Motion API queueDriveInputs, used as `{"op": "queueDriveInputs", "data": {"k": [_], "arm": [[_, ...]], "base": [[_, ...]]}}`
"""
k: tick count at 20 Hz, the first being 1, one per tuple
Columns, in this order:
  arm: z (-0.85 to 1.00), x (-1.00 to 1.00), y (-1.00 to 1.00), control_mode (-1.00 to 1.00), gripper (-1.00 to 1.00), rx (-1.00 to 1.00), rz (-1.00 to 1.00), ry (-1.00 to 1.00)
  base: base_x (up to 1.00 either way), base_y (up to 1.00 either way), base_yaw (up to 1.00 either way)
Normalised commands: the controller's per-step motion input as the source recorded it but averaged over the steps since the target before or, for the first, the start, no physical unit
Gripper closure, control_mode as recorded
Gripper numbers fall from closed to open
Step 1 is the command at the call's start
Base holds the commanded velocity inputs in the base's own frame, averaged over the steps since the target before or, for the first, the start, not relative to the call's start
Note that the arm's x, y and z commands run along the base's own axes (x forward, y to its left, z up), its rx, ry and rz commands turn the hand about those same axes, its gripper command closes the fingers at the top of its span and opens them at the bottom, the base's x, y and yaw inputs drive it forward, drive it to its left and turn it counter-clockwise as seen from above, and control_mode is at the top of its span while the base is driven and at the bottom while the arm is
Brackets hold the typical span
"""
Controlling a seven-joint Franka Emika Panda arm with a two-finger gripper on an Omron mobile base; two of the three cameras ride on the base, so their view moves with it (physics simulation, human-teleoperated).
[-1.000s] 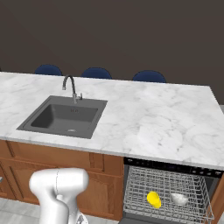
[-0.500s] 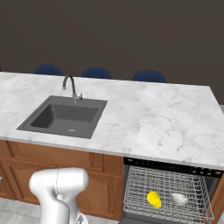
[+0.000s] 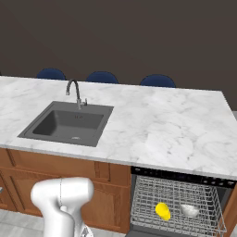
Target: Pick up the cup and bowl from the counter, place them in the dishwasher, and close the dishwasher door.
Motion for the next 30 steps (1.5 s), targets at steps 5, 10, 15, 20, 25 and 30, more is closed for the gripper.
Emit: {"op": "queueDriveInputs", "data": {"k": [5, 10, 15, 20, 25, 30], "arm": [[-1.00, -0.11, 0.00, -1.00, -1.00, -0.31, 0.12, -0.18], [-1.00, 0.00, 0.00, -1.00, -1.00, -0.23, 0.09, -0.22], [-1.00, -0.01, 0.00, -1.00, -1.00, -0.25, 0.10, -0.24], [-1.00, -0.35, 0.00, -1.00, -1.00, -0.42, 0.13, -0.13], [-1.00, -0.36, 0.00, -1.00, -1.00, -0.52, 0.16, -0.09], [-1.00, 0.02, 0.03, -1.00, -1.00, -0.29, 0.18, -0.25]], "base": [[0.00, 0.00, 0.00], [0.00, 0.00, 0.00], [0.00, 0.00, 0.00], [0.00, 0.00, 0.00], [0.00, 0.00, 0.00], [0.00, 0.00, 0.00]]}}
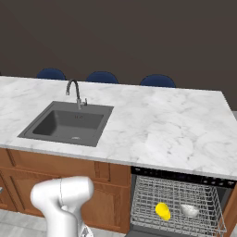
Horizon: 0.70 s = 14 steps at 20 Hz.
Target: Pick up the cup and bowl from the counter, place them in the dishwasher, and close the dishwasher door.
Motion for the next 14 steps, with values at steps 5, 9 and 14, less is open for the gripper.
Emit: {"op": "queueDriveInputs", "data": {"k": [5, 9, 14], "arm": [[-1.00, 0.02, 0.05, -1.00, -1.00, -0.19, 0.16, -0.29], [-1.00, 0.02, 0.09, -1.00, -1.00, -0.09, 0.15, -0.35], [-0.87, 0.39, 0.25, -1.00, -1.00, -0.07, 0.15, -0.36]], "base": [[0.00, 0.00, 0.00], [0.00, 0.00, 0.00], [0.00, 0.00, 0.00]]}}
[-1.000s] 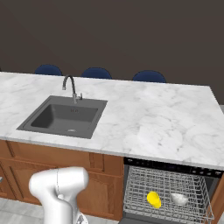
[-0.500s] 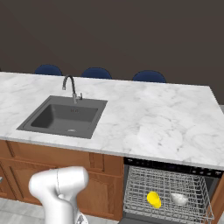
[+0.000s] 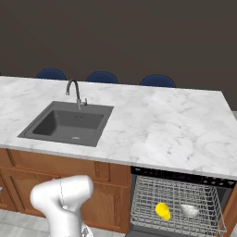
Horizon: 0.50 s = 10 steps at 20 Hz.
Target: Pick up the cup and bowl from the counter, place them in the dishwasher, and close the dishwasher door.
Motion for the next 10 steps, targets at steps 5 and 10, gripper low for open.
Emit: {"op": "queueDriveInputs", "data": {"k": [5, 10], "arm": [[-0.81, 0.57, 0.37, -1.00, -1.00, -0.13, 0.11, -0.35], [-0.84, 0.55, 0.41, -1.00, -1.00, -0.13, 0.10, -0.34]], "base": [[0.00, 0.00, 0.00], [0.00, 0.00, 0.00]]}}
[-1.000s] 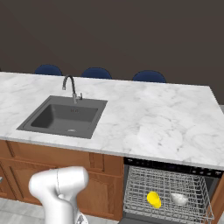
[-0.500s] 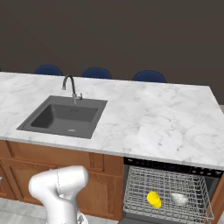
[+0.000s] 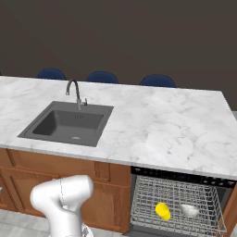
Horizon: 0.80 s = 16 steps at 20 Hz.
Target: Pick up the cup and bowl from the counter, place them in the dishwasher, and close the dishwasher door.
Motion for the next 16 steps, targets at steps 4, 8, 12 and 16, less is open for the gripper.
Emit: {"op": "queueDriveInputs", "data": {"k": [4, 8, 12, 16], "arm": [[-0.83, 0.37, 0.35, -1.00, -1.00, -0.15, 0.08, -0.34], [-0.83, 0.53, 0.34, -1.00, -1.00, -0.20, 0.05, -0.32], [-0.81, 0.74, 0.37, -1.00, -1.00, -0.21, 0.03, -0.29], [-0.83, 0.77, 0.38, -1.00, -1.00, -0.21, 0.01, -0.28]], "base": [[0.00, 0.00, 0.00], [0.00, 0.00, 0.00], [0.00, 0.00, 0.00], [0.00, 0.00, 0.00]]}}
